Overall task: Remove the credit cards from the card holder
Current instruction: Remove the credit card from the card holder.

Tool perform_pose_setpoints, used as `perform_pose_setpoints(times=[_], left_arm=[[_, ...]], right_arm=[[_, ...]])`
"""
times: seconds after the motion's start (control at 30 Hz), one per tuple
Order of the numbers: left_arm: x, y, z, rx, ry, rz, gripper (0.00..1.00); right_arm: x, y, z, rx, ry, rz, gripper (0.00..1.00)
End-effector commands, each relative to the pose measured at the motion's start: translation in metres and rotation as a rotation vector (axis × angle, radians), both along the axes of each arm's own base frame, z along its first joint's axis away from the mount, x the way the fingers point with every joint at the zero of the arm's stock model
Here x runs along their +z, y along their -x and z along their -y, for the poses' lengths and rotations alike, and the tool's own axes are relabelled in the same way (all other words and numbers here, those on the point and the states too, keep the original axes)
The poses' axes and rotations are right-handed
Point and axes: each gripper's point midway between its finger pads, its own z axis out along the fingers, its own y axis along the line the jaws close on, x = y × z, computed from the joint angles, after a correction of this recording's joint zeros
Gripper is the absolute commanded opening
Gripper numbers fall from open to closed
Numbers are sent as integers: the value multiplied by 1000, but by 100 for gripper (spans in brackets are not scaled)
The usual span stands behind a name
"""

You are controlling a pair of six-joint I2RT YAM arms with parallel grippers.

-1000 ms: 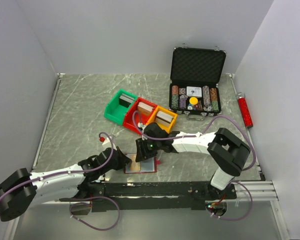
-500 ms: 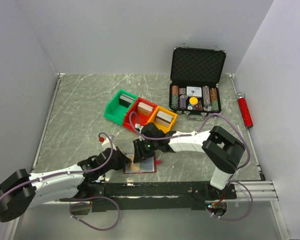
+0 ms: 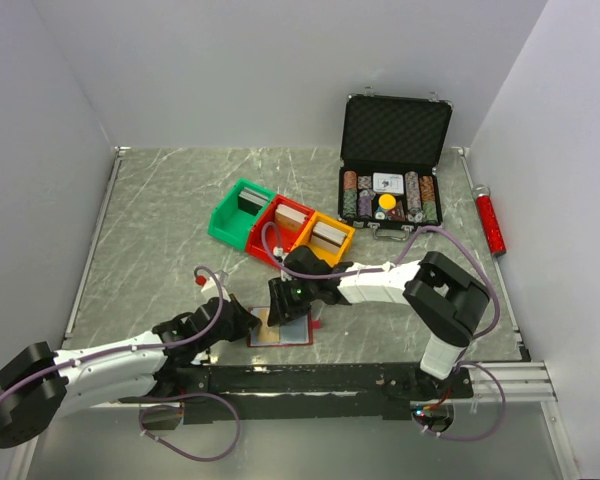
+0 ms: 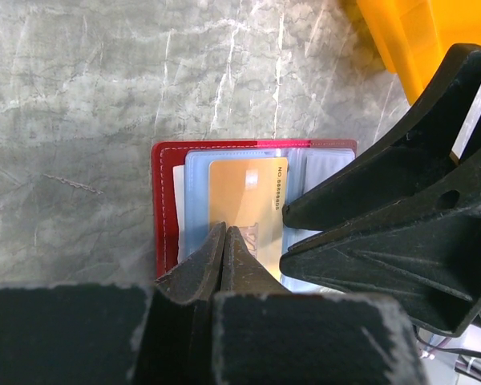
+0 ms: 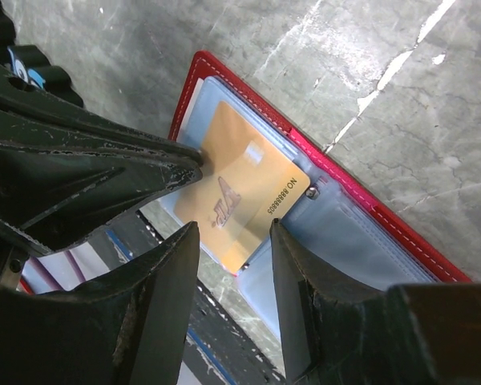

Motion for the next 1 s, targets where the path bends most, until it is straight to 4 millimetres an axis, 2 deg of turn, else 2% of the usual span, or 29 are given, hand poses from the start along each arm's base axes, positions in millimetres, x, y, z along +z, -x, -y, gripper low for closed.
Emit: perform_pose_setpoints(times=[0.0, 0.33, 0.47, 0.5, 0.67, 0.97], left_arm=[[-19, 6, -16, 33, -63, -47, 1], [-18, 7, -19, 59, -39, -46, 1], [-19, 6, -21, 68, -43, -46, 1], [-19, 6, -20, 68, -44, -47, 0], [-20, 7, -21, 69, -43, -54, 1], [-25, 7, -22, 84, -61, -75, 1]], right_arm=[[-10, 4, 10, -27, 21, -34, 49], [-15, 4, 13, -60, 25, -61, 49], [-16, 6, 11, -60, 19, -81, 44], [-18, 8, 12, -62, 22, -95, 40], [-13, 5, 6, -81, -30, -96, 34], [-2, 5, 5, -129, -145, -112, 34]])
